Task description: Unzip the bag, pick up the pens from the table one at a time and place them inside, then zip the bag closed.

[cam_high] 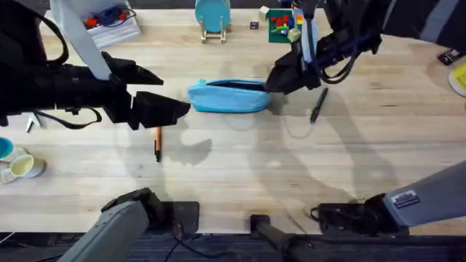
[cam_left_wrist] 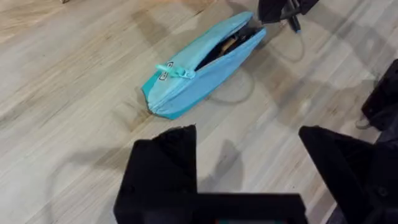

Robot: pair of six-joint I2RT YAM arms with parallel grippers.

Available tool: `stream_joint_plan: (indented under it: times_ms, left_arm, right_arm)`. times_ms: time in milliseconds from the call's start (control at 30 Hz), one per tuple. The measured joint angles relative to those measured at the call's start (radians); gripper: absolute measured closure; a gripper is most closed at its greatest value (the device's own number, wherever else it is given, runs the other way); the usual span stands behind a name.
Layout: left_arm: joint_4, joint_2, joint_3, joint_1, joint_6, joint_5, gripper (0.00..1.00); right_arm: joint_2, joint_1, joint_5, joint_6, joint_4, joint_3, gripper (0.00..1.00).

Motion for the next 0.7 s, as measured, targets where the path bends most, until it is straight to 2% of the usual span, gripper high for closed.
stream_joint_plan:
  times_ms: [700]
  left_arm:
    - [0.0, 0.0, 0.0, 0.0, 0.0, 0.0, 0.007]
  right_arm:
    - [0.079, 0.036, -0.004, 0.0, 0.049, 0.002, 0.972]
